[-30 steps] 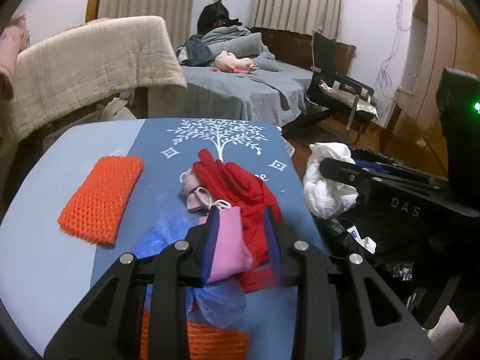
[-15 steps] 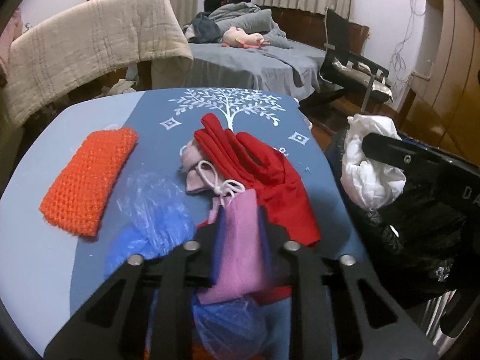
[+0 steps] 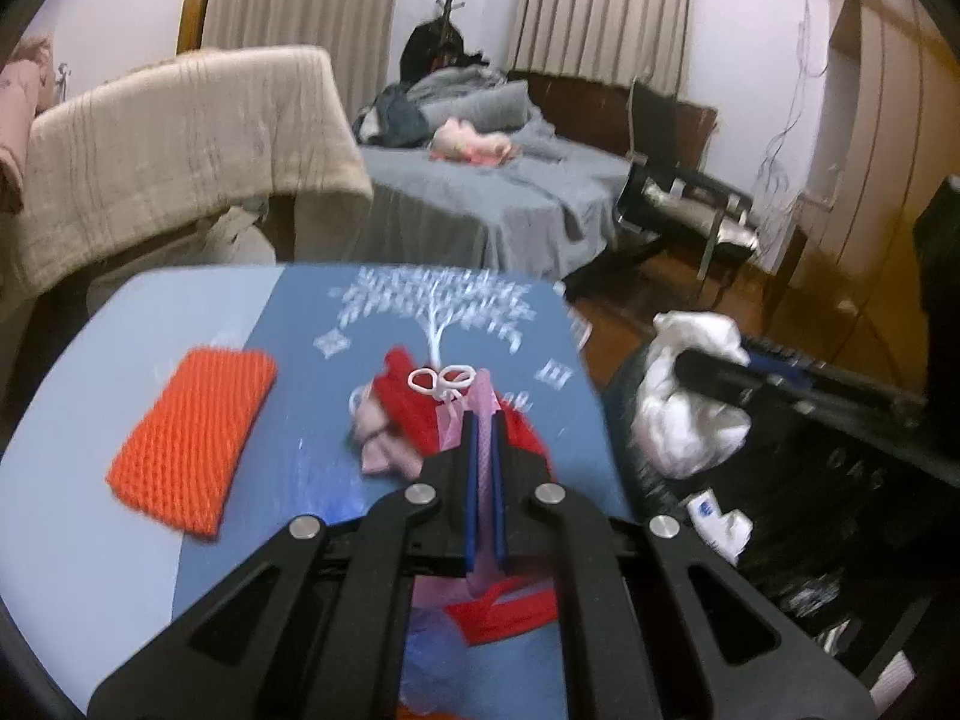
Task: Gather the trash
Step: 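Carry the pink bag and white tissue over the trash bin with both grippers, then open both grippers to drop the pink bag and tissue into the bin, then move both tools back over the remaining items on the table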
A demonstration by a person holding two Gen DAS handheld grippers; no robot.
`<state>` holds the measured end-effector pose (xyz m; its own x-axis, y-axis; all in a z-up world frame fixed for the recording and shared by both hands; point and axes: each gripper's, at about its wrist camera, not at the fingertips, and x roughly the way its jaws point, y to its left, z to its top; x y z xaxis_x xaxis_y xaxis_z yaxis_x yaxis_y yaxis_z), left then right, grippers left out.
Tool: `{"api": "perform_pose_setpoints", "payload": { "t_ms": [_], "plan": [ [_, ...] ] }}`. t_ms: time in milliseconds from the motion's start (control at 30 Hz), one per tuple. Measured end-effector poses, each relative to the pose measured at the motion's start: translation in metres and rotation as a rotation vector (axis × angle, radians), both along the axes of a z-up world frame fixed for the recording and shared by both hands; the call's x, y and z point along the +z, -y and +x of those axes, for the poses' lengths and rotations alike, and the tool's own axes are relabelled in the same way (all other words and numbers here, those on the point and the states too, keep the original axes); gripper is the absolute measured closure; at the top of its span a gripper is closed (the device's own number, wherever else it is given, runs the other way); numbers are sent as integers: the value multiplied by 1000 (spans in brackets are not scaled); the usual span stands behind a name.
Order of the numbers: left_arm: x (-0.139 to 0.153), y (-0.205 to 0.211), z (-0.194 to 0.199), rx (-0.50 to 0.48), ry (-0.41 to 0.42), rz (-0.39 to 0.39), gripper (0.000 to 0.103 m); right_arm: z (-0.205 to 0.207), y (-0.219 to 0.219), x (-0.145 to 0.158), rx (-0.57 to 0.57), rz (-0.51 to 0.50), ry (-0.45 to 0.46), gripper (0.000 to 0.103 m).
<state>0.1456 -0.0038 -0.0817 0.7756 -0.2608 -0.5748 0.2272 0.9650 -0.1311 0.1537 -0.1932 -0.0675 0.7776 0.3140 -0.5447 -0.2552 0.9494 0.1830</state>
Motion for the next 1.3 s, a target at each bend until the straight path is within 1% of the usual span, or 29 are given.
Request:
{"api": "perform_pose_setpoints", "payload": {
  "t_ms": [133, 267, 433, 667, 700, 733, 800, 867, 933, 1000, 1033, 1067, 1100, 1133, 1200, 1233, 1267, 1300],
  "plan": [
    [20, 13, -3, -25, 43, -17, 100, -7, 14, 12, -24, 1, 28, 79],
    [29, 34, -2, -63, 61, -23, 100, -14, 32, 20, -61, -6, 44, 79],
    [31, 61, 4, -119, 52, -42, 100, -24, 62, 23, -129, -16, 47, 79],
    [27, 114, 10, -234, 33, -59, 99, -38, 113, 18, -250, -35, 33, 79],
    [26, 121, 11, -252, 28, -63, 99, -39, 118, 17, -265, -38, 28, 75],
    [24, 130, 12, -271, 23, -65, 99, -41, 125, 14, -285, -41, 21, 75],
    [21, 146, 14, -318, 8, -74, 97, -43, 137, 10, -315, -47, 7, 75],
    [16, 161, 16, -355, -7, -81, 89, -46, 148, 7, -347, -52, -3, 73],
    [12, 167, 15, -370, -16, -79, 83, -51, 159, 4, -375, -48, -6, 68],
    [9, 168, 12, -370, -20, -80, 81, -54, 166, 4, -396, -49, -3, 61],
    [9, 167, 12, -363, -17, -74, 78, -55, 168, 4, -402, -49, -1, 58],
    [10, 163, 11, -354, -12, -66, 73, -56, 169, 4, -410, -51, 3, 52],
    [10, 160, 10, -344, -6, -60, 71, -58, 171, 4, -415, -52, 7, 45],
    [12, 153, 8, -328, 3, -53, 67, -58, 170, 4, -419, -53, 9, 42],
    [13, 144, 5, -302, 16, -37, 61, -59, 167, 6, -425, -54, 22, 26],
    [15, 135, 3, -278, 27, -25, 55, -60, 164, 7, -426, -54, 30, 23],
    [17, 130, 2, -263, 33, -19, 50, -60, 161, 8, -424, -53, 38, 17],
    [19, 122, 0, -246, 37, -12, 47, -60, 157, 9, -418, -49, 46, 12]
  ]
}}
